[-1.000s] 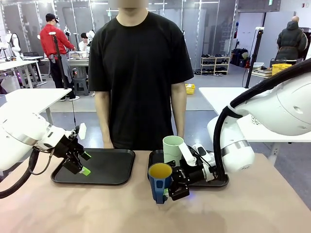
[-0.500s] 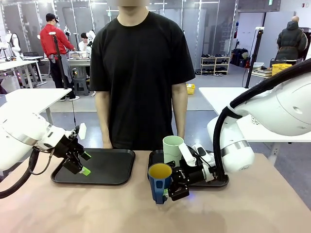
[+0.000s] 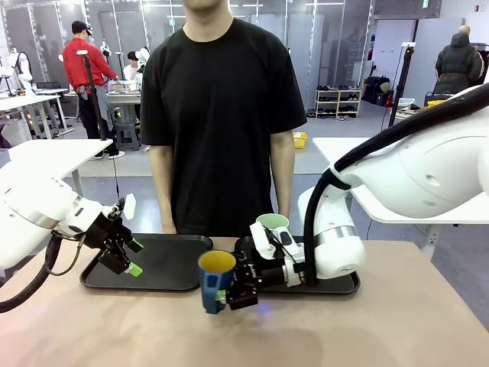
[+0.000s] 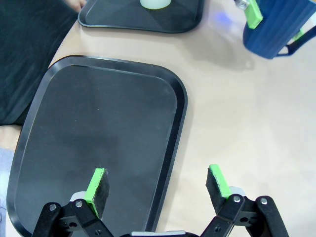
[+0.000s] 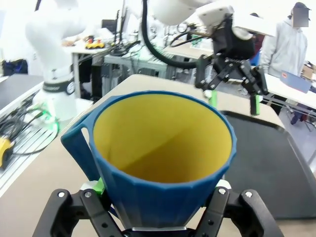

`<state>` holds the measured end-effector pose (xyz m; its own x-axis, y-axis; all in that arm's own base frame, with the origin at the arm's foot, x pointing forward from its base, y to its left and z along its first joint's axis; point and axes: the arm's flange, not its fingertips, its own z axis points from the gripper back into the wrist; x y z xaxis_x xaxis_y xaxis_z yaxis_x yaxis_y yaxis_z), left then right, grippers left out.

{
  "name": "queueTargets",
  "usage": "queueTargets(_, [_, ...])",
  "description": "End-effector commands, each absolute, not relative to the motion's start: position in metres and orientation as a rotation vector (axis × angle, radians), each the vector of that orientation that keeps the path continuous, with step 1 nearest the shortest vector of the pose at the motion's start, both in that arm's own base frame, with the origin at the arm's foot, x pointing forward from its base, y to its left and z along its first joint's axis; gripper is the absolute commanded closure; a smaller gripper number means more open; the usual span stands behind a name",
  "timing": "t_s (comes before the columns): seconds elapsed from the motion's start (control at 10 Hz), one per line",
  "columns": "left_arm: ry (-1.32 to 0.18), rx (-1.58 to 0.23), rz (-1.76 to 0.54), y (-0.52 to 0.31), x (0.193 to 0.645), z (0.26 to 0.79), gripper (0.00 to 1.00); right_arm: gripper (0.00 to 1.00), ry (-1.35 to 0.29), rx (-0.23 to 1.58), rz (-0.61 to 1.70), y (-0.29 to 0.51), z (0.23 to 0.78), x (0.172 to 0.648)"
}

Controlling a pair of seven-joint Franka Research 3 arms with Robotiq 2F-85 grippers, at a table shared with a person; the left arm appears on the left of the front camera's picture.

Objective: Sort and store the cups by type.
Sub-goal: Pick up the Handle plastic cup and place it into the empty Flat Tray.

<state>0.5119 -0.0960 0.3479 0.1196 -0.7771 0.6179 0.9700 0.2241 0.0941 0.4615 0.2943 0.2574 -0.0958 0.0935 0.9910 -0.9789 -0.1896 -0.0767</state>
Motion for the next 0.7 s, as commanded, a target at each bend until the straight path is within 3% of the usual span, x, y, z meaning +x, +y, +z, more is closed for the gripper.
queueTargets(0.0, [-0.632, -0.369, -1.326, -0.096, 0.512, 0.35, 0.0, 0.26, -1.167, 1.17, 1.374, 0.328, 0.25, 0.476])
queueTargets(0.6, [-0.632, -0.369, -1.326, -0.096, 0.512, 0.35, 0.0, 0.26, -1.359, 1.072, 1.233, 0.403, 0.239, 0.488])
